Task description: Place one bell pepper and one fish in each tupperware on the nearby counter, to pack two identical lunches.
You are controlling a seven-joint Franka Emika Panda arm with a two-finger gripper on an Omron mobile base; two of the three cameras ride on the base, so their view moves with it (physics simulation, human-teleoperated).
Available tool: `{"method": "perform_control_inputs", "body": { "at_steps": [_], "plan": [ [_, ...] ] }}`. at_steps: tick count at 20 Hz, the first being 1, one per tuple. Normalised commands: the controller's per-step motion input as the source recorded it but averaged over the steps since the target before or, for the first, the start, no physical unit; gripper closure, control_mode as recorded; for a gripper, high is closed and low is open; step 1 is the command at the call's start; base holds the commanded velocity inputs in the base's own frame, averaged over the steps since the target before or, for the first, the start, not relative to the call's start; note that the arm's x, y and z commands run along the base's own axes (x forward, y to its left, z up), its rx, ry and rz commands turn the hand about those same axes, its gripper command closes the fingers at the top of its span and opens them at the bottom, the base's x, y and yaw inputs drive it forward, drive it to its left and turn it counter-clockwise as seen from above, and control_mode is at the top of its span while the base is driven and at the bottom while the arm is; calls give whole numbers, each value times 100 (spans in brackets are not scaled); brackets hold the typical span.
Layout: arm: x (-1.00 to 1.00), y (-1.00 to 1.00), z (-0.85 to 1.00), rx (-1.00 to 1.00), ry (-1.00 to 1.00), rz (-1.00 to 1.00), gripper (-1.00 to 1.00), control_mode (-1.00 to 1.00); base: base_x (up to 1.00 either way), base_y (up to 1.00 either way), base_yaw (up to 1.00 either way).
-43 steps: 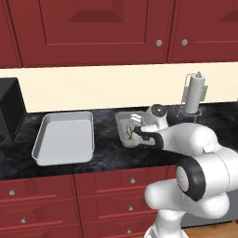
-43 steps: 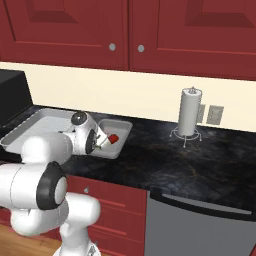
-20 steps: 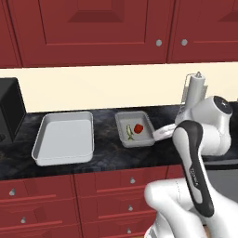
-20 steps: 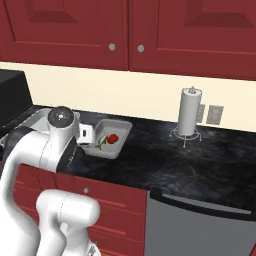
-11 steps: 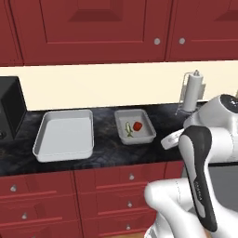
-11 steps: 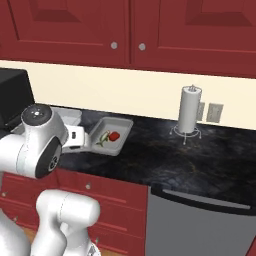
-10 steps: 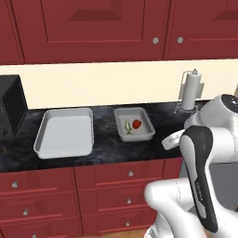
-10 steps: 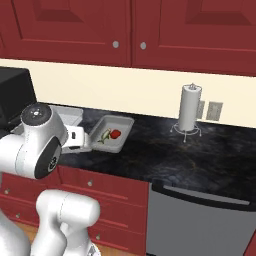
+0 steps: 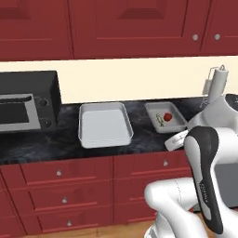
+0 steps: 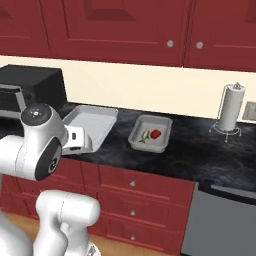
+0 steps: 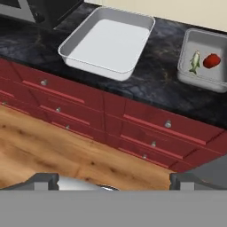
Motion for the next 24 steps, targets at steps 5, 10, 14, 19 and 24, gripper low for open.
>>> {"method": "perform_control_inputs", "body": {
  "at_steps": [5,10,14,19,24],
  "plan": [
    [0,0,0,0,0,0,-100,100,0,100,3],
    [0,0,0,0,0,0,-100,100,-15,100,12],
    [0,0,0,0,0,0,-100,100,-37,100,4],
    [0,0,0,0,0,0,-100,100,-37,100,0],
    [0,0,0,0,0,0,-100,100,-17,100,0]
  ]
}}
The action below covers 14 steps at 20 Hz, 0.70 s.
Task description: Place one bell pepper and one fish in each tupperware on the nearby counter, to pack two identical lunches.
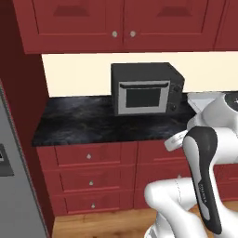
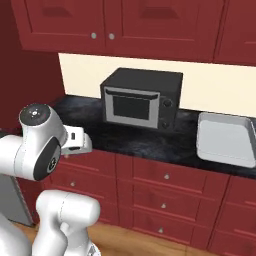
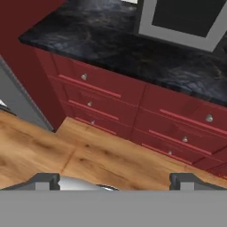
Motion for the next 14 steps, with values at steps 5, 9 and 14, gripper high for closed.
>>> {"method": "perform_control_inputs", "body": {
  "at_steps": [5,9,14],
  "plan": [
    [0,0,0,0,0,0,-100,100,-8,100,0],
    [0,0,0,0,0,0,-100,100,-35,100,0],
    [0,0,0,0,0,0,-100,100,-15,100,0]
  ]
}}
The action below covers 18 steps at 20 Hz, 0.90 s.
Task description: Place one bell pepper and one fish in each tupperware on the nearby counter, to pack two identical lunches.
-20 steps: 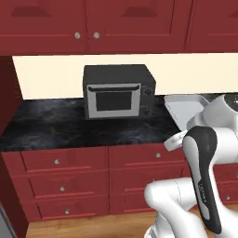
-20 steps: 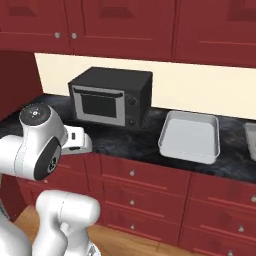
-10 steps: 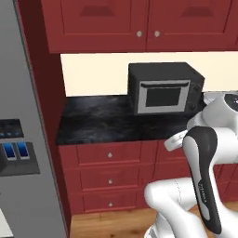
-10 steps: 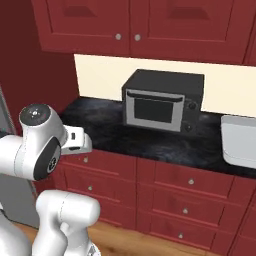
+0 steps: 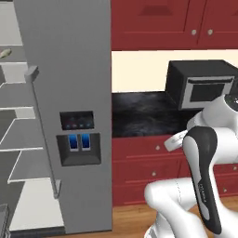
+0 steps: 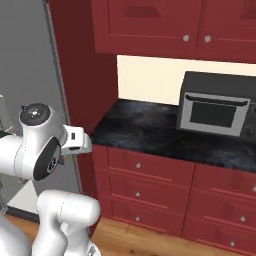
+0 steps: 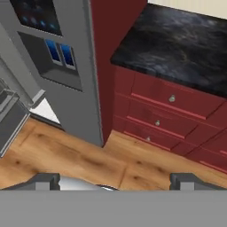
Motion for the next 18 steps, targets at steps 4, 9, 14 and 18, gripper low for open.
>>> {"method": "perform_control_inputs", "body": {
  "at_steps": [4,9,14,18],
  "plan": [
    [0,0,0,0,0,0,-100,100,-3,100,0],
    [0,0,0,0,0,0,-100,100,-1,100,0],
    [0,0,0,0,0,0,-100,100,0,100,0],
    [0,0,0,0,0,0,-100,100,13,35,18]
  ]
}}
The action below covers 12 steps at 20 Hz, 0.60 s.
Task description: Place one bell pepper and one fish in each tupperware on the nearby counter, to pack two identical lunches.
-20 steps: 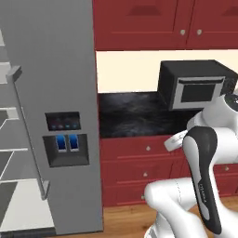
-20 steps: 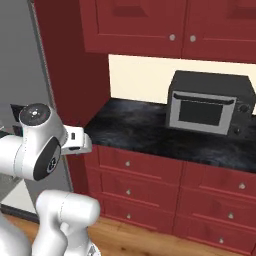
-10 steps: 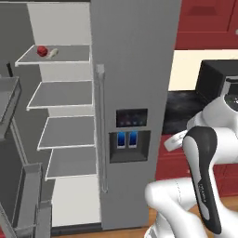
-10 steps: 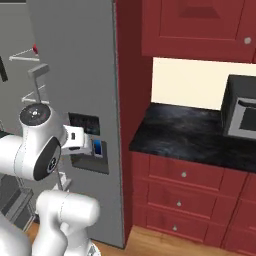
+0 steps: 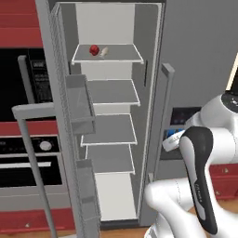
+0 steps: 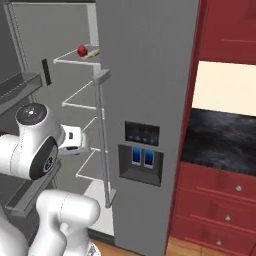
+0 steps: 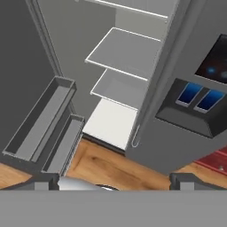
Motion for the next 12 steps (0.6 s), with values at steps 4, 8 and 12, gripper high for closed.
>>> {"method": "perform_control_inputs", "body": {
  "at_steps": [4,8,12],
  "plan": [
    [0,0,0,0,0,0,-100,100,14,-16,26],
    [0,0,0,0,0,0,-100,100,48,0,18],
    [0,0,0,0,0,0,-100,100,76,8,1]
  ]
}}
